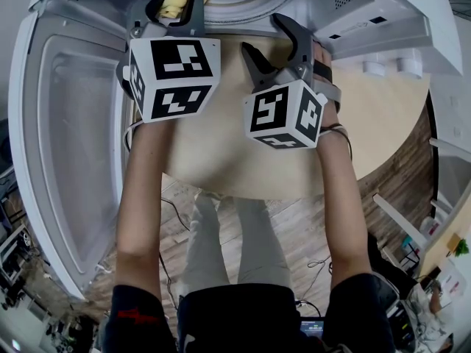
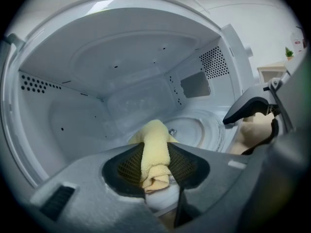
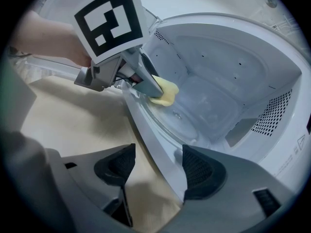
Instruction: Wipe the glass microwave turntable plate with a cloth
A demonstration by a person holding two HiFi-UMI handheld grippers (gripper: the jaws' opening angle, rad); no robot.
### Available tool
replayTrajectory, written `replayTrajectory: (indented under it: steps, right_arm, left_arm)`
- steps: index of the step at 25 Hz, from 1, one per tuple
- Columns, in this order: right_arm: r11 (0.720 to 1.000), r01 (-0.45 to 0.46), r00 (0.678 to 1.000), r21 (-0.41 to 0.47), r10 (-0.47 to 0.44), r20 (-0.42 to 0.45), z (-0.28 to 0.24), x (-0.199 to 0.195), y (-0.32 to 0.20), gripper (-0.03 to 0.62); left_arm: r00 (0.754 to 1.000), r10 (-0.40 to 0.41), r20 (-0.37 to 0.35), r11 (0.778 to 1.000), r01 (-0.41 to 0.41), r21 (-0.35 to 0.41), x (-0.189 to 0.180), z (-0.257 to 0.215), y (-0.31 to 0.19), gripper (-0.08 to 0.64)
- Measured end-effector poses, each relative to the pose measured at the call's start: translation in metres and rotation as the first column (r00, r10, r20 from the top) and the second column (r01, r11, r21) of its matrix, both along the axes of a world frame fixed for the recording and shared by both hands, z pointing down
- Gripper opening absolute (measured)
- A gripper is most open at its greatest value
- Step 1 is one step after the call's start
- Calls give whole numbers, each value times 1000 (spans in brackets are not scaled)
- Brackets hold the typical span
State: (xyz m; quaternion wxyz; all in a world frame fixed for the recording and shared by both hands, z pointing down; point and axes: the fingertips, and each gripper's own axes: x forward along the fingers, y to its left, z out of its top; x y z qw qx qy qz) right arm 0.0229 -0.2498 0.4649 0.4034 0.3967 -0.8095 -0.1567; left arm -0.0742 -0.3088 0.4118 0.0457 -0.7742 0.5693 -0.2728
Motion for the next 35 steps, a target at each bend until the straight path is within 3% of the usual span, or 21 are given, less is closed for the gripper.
replayTrajectory:
  steps: [15, 30, 35]
  right_arm:
    - [1000, -2, 1000, 2, 2, 0, 0, 0, 0, 285]
    - [1000, -1, 1000, 2, 1, -2, 0, 0, 0, 285]
    - [1000, -2, 1000, 2, 2, 0, 0, 0, -1, 285]
  left_arm:
    - [996, 92, 7, 996, -92, -12, 20, 1, -1, 132]
    - [963, 270, -11, 963, -270, -23, 56, 2, 9, 132]
    - [936, 351, -16, 936, -351, -20, 70, -1, 16, 132]
